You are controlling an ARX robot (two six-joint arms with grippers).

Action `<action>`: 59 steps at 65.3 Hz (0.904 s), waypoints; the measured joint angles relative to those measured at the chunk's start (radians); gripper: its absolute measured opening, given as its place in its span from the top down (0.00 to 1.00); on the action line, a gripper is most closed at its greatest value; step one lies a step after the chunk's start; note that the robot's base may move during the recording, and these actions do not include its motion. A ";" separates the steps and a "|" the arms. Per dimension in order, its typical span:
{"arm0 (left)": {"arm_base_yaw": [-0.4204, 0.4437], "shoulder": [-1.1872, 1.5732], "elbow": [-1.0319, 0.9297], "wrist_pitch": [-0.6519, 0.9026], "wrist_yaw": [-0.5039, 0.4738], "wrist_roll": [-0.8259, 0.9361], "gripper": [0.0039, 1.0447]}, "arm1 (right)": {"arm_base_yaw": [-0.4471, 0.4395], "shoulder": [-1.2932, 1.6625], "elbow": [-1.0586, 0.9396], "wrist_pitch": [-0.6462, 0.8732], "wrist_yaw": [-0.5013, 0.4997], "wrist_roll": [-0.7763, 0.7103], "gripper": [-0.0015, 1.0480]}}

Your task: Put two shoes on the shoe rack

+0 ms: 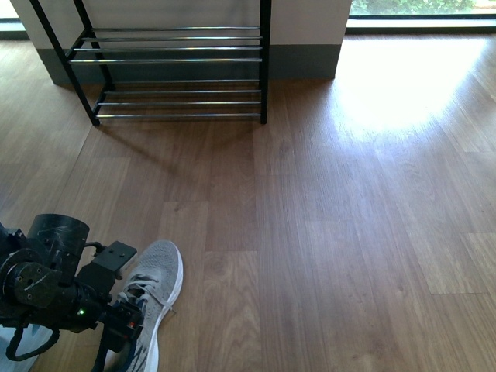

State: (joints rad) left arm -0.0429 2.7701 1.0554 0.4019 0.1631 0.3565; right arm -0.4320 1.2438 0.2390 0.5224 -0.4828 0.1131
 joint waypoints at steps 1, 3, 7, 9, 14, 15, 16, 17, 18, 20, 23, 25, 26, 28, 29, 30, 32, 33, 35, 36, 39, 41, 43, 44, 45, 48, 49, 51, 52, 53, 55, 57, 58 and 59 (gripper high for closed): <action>0.000 0.000 0.001 0.000 0.000 0.000 0.40 | 0.000 0.000 0.000 0.000 0.000 0.000 0.96; 0.000 0.002 0.003 0.000 0.000 0.000 0.45 | 0.000 0.000 0.000 0.000 0.000 0.000 0.96; 0.001 0.004 0.008 -0.003 0.001 0.000 0.54 | 0.000 0.000 0.000 0.000 0.001 0.000 0.96; 0.002 0.004 0.011 -0.004 0.000 0.001 0.57 | 0.000 0.000 0.000 0.000 0.000 0.000 0.96; 0.003 0.004 0.013 -0.003 -0.003 -0.001 0.68 | 0.000 0.000 0.000 0.000 0.000 0.000 0.96; 0.003 0.004 0.012 -0.002 -0.004 -0.001 0.69 | 0.000 0.000 0.000 0.000 0.000 0.000 0.96; 0.003 0.003 0.010 -0.002 -0.006 -0.002 0.73 | 0.000 0.000 0.000 0.000 0.000 0.000 0.96; 0.003 0.003 0.010 -0.001 -0.006 -0.002 0.74 | 0.000 0.000 0.000 0.000 0.000 0.000 0.96; 0.003 0.003 0.010 -0.001 -0.006 -0.002 0.76 | 0.000 0.000 0.000 0.000 0.000 0.000 0.96; 0.004 0.003 0.010 0.000 -0.007 -0.003 0.79 | 0.000 0.000 0.000 0.000 0.000 0.000 0.96; 0.004 0.003 0.009 0.008 -0.012 -0.006 0.86 | 0.000 0.000 0.000 0.000 0.000 0.000 0.96; 0.004 0.003 0.007 0.015 -0.015 -0.008 0.91 | 0.000 0.000 0.000 0.000 0.000 0.000 0.96; 0.004 0.003 0.006 0.018 -0.017 -0.010 0.93 | 0.000 0.000 0.000 0.000 0.000 0.000 0.96; 0.005 0.003 0.006 0.022 -0.021 -0.013 0.96 | 0.000 0.000 0.000 0.000 0.000 0.000 0.96; 0.005 0.003 0.005 0.024 -0.023 -0.014 0.98 | 0.000 0.000 0.000 0.000 0.000 0.000 0.96; 0.005 0.003 0.005 0.028 -0.027 -0.021 0.99 | 0.000 0.000 0.000 0.000 0.000 0.000 0.96; 0.007 0.003 0.003 0.035 -0.032 -0.021 0.99 | 0.000 0.000 0.000 0.000 0.000 0.000 0.96; 0.008 0.002 0.000 0.041 -0.032 -0.022 0.99 | 0.000 0.000 0.000 0.000 0.000 0.000 0.96; 0.011 -0.004 -0.013 0.064 -0.036 -0.026 0.99 | 0.000 0.000 0.000 0.000 0.000 0.000 0.96; 0.013 -0.006 -0.017 0.071 -0.037 -0.028 0.99 | 0.000 0.000 0.000 0.000 0.000 0.000 0.96; 0.018 -0.019 -0.035 0.091 -0.044 -0.034 0.99 | 0.000 0.000 0.000 0.000 0.000 0.000 0.96; 0.021 -0.027 -0.046 0.102 -0.052 -0.038 0.99 | 0.000 0.000 0.000 0.000 0.000 0.000 0.96; 0.026 -0.043 -0.062 0.119 -0.062 -0.043 0.99 | 0.000 0.000 0.000 0.000 0.000 0.000 0.96; 0.029 -0.048 -0.066 0.124 -0.067 -0.046 0.99 | 0.000 0.000 0.000 0.000 0.000 0.000 0.96; 0.031 -0.054 -0.070 0.129 -0.070 -0.048 0.99 | 0.000 0.000 0.000 0.000 0.000 0.000 0.96; 0.041 -0.079 -0.087 0.151 -0.085 -0.060 0.99 | 0.000 0.000 0.000 0.000 0.000 0.000 0.96; 0.044 -0.087 -0.091 0.155 -0.085 -0.062 0.99 | 0.000 0.000 0.000 0.000 0.000 0.000 0.96; 0.053 -0.112 -0.105 0.167 -0.085 -0.070 0.99 | 0.000 0.000 0.000 0.000 0.000 0.000 0.96; 0.056 -0.122 -0.110 0.171 -0.084 -0.071 0.99 | 0.000 0.000 0.000 0.000 0.000 0.000 0.96; 0.060 -0.133 -0.116 0.174 -0.082 -0.073 0.99 | 0.000 0.000 0.000 0.000 0.000 0.000 0.96; 0.070 -0.170 -0.137 0.185 -0.080 -0.076 0.99 | 0.000 0.000 0.000 0.000 0.000 0.000 0.96; 0.077 -0.198 -0.153 0.192 -0.080 -0.081 0.99 | 0.000 0.000 0.000 0.000 0.000 0.000 0.96; 0.082 -0.228 -0.168 0.195 -0.080 -0.084 0.99 | 0.000 0.000 0.000 0.000 0.000 0.000 0.96; 0.085 -0.243 -0.175 0.196 -0.080 -0.087 0.99 | 0.000 0.000 0.000 0.000 0.000 0.000 0.96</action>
State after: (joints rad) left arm 0.0418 2.5271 0.8799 0.5980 0.0830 0.2699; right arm -0.4320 1.2438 0.2390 0.5224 -0.4828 0.1131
